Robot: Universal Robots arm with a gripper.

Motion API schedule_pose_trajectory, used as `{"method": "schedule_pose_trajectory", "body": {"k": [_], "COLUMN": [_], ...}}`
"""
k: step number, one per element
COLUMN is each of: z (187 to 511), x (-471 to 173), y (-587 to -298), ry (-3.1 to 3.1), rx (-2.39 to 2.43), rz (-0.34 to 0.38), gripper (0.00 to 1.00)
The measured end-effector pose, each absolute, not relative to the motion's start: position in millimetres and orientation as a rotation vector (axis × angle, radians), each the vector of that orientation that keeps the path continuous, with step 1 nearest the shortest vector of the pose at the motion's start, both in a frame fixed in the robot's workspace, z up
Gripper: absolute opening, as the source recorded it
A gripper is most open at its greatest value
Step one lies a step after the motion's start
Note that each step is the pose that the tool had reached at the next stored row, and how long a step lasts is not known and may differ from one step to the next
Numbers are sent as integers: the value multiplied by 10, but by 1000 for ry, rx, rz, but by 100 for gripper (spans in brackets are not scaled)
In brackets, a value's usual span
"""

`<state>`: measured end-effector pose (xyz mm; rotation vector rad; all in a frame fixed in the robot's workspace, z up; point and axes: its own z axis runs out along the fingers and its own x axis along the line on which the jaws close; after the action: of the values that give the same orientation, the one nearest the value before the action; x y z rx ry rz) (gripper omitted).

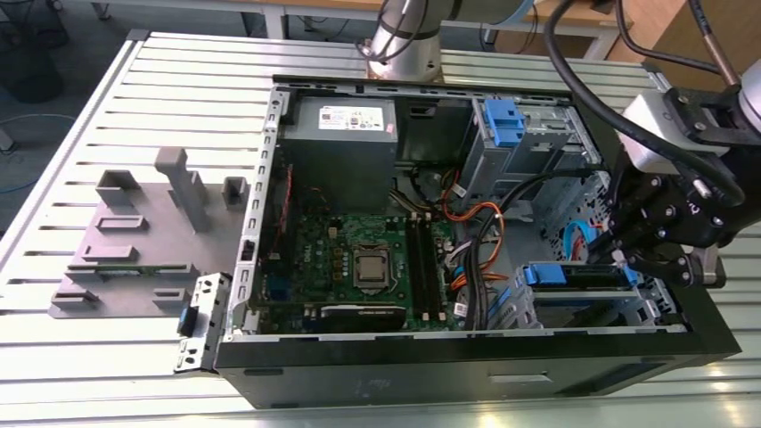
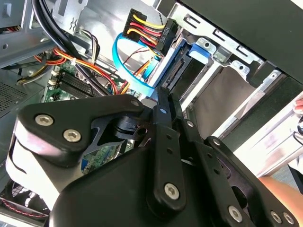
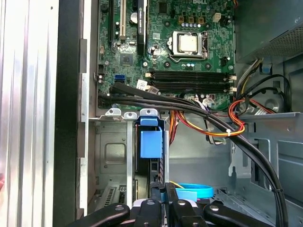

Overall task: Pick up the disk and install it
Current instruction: 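Insert the first disk wire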

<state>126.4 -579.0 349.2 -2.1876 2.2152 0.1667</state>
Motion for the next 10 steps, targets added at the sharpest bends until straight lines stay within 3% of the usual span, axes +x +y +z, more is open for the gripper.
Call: {"method": "schedule_pose_trajectory", "body": {"k": [10], "z": [3448], "x": [1264], "y": [-5790], "ry": [2215], "rx": [-2188], "rz": [166], "gripper": [16]}}
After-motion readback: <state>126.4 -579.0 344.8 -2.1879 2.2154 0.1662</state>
